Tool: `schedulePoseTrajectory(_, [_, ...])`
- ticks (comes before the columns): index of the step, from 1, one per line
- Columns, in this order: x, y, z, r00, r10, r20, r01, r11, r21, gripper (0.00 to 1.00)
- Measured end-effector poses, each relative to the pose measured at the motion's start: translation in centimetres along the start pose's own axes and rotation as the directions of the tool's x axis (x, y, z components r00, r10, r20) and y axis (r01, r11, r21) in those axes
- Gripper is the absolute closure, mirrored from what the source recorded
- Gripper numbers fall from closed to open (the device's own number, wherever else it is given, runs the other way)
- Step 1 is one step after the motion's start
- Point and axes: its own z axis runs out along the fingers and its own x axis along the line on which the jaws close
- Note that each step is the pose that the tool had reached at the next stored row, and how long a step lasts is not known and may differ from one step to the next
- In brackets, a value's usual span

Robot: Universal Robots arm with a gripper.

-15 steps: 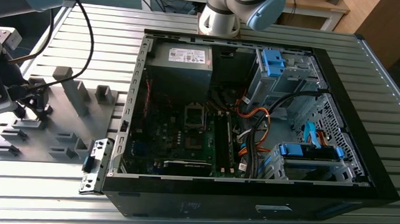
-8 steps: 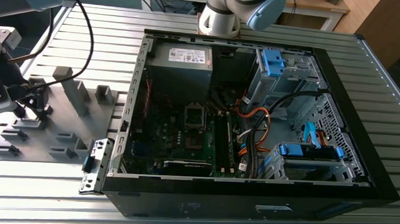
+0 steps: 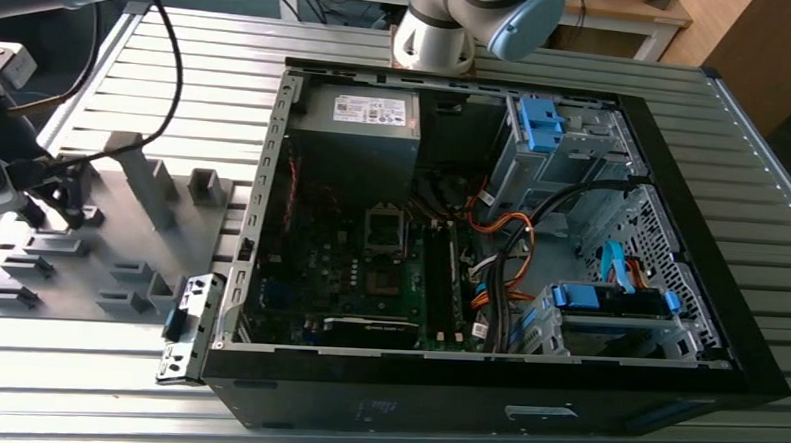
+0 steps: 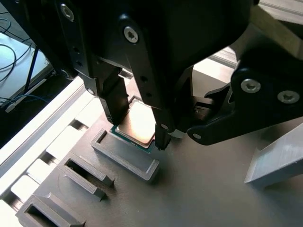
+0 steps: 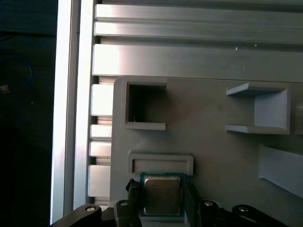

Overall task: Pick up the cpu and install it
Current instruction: 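Pick up the cpu and move it towards the insertion slot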

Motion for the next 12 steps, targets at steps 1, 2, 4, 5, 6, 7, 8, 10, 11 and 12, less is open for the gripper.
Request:
schedulePoseTrajectory(1, [0.0, 0.0, -0.08, 1.0, 0.0, 0.0, 0.0, 1.0, 0.0, 0.53])
schedulePoseTrajectory(2, [-0.01, 0.0, -0.08, 1.0, 0.0, 0.0002, 0.0, 1.0, -0.0001, 0.53])
schedulePoseTrajectory(4, [0.0, 0.0, -0.08, 1.0, 0.0, 0.0003, 0.0, 1.0, -0.0002, 0.53])
schedulePoseTrajectory(5, [0.0, 0.0, -0.11, 1.0, 0.0, 0.0, 0.0, 1.0, -0.0001, 0.53])
schedulePoseTrajectory(6, [0.0, 0.0, -0.12, 1.0, 0.0, 0.0, 0.0, 1.0, 0.0, 0.53])
schedulePoseTrajectory(7, [0.0, 0.0, -0.19, 1.0, 0.0, -0.0004, 0.0, 1.0, 0.0002, 0.53])
schedulePoseTrajectory(8, [0.0, 0.0, -0.29, 1.0, 0.0, -0.0005, 0.0, 1.0, 0.0003, 0.53])
schedulePoseTrajectory(10, [0.0, 0.0, -0.34, 1.0, 0.0, 0.0, 0.0, 1.0, 0.0, 0.53])
schedulePoseTrajectory(11, [0.0, 0.01, -0.34, 1.0, 0.0, 0.0001, 0.0, 1.0, -0.0001, 0.53])
schedulePoseTrajectory(12, [0.0, 0.01, -0.34, 1.0, 0.0, 0.0002, 0.0, 1.0, -0.0001, 0.53])
